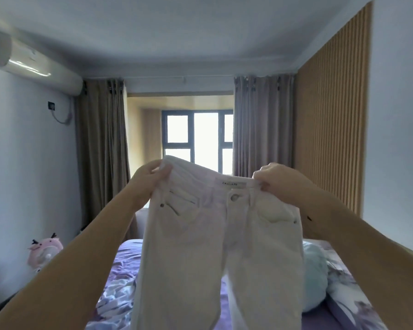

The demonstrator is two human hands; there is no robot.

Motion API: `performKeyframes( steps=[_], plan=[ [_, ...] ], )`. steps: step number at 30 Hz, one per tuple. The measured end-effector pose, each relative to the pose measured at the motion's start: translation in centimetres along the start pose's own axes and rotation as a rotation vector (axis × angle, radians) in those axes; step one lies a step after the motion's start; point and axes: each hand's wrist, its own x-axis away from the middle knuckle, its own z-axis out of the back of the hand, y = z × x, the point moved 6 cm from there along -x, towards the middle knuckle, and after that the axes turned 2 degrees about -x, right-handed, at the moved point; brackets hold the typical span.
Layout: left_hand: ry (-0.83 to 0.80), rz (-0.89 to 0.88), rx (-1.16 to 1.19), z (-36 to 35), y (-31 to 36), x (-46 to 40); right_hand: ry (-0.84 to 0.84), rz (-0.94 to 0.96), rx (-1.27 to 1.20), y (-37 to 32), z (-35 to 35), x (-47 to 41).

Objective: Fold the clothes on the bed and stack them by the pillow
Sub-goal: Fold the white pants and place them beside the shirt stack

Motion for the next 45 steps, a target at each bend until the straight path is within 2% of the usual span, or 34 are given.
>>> performKeyframes(
  steps=[3, 7, 11, 16, 18, 20, 23, 27, 33, 36, 40, 43, 45],
  plan=[
    [-0.11, -0.017, 0.079, 0.0, 1.1, -0.4, 0.047, 0.1, -0.174, -1.2, 1.7, -1.2],
    [-0.3, -0.025, 0.094, -3.1, 1.4, -0.4, 0.203, 0.228, -0.348, -4.4, 3.1, -1.3],
    [-0.488, -0.069, 0.035, -7.4, 0.0, 0.5, 0.242, 0.218, -0.596, -6.6, 1.3, -0.7],
    [-0.664, 0.06, 0.354, -11.2, -2.5, 2.1, 0.151, 0.101, -0.946, -6.1, -1.1, 0.2],
    [-0.695, 0.085, 0.414, -12.0, -3.0, 2.4, 0.136, 0.065, -1.04, -5.6, -1.6, 0.7],
    [-0.668, 0.075, 0.376, -12.4, -3.2, 2.3, 0.117, 0.021, -1.09, -5.1, -2.0, 0.9],
    [-0.528, 0.028, 0.313, -11.9, -3.9, 1.5, 0.065, -0.046, -1.109, -3.9, -2.5, 1.0],
    [-0.329, 0.047, 0.247, -11.5, -5.0, 0.8, -0.015, -0.199, -1.255, -2.3, -2.3, 1.2],
    [-0.022, 0.067, 0.102, -11.3, -5.4, 0.4, -0.241, -0.387, -1.232, -1.9, -3.1, 1.7],
    [0.051, 0.047, 0.012, -11.8, -4.9, 0.5, -0.334, -0.36, -1.055, -1.6, -3.5, 1.8],
    [0.071, 0.043, -0.041, -11.8, -4.5, 0.5, -0.272, -0.384, -0.888, -0.2, -3.0, 1.5],
    [-0.063, 0.082, 0.078, -11.3, -4.4, 0.4, -0.158, -0.384, -0.989, 1.2, -2.7, 1.7],
    [-0.219, 0.113, 0.029, -11.3, -4.3, 0.4, -0.083, -0.35, -1.074, 1.4, -2.6, 1.5]
  ],
)
